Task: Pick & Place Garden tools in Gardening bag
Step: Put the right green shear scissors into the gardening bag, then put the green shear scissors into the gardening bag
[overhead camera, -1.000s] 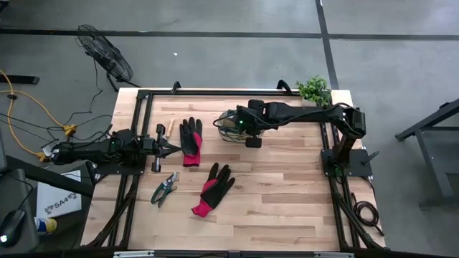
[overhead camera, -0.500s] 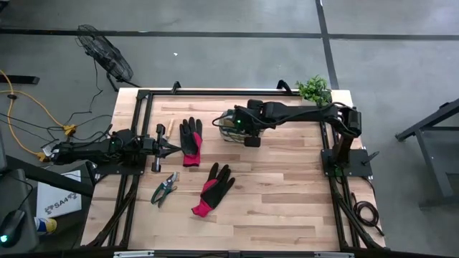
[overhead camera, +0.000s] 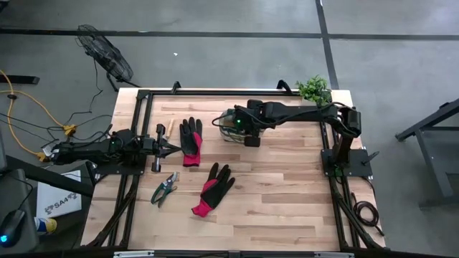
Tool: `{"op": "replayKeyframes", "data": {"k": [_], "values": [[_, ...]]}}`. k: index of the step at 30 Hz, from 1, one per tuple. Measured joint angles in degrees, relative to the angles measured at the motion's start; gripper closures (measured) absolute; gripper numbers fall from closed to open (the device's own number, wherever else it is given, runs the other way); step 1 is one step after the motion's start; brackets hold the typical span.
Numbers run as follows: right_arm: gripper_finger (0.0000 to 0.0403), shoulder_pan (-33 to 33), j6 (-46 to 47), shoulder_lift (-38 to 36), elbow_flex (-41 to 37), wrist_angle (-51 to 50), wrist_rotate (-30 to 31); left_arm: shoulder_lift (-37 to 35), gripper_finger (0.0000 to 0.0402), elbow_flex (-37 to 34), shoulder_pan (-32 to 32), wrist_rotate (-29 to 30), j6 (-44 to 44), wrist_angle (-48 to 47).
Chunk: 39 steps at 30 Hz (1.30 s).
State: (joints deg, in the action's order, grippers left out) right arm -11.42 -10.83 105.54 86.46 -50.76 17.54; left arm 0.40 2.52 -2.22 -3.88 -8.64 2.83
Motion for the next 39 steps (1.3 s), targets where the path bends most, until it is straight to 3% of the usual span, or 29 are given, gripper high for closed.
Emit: {"op": "replayKeyframes", "data": {"k": [7,15,22,32,39], "values": [[0.0273,0.00,0.02,0.00,0.00,0.00,-0.05,-0.02,0.0400,0.00,0.00,0.00,0.00,-0.01],[0.0268,0.55,0.00,-1.60,0.00,0.78,0.86,0.00,0.0400,-0.02,0.00,0.00,0.00,0.00],[0.0268,1.66,-0.11,-2.73,0.04,4.46,7.80,-0.01,0.0400,0.00,0.00,0.00,0.00,0.00],[0.0268,3.07,-0.07,-3.19,0.04,7.67,8.47,0.00,0.0400,-0.02,0.00,0.00,0.00,0.00],[0.0268,5.20,-2.83,-3.57,0.04,8.31,15.67,0.00,0.0400,-0.02,0.00,0.01,0.00,0.00]]}}
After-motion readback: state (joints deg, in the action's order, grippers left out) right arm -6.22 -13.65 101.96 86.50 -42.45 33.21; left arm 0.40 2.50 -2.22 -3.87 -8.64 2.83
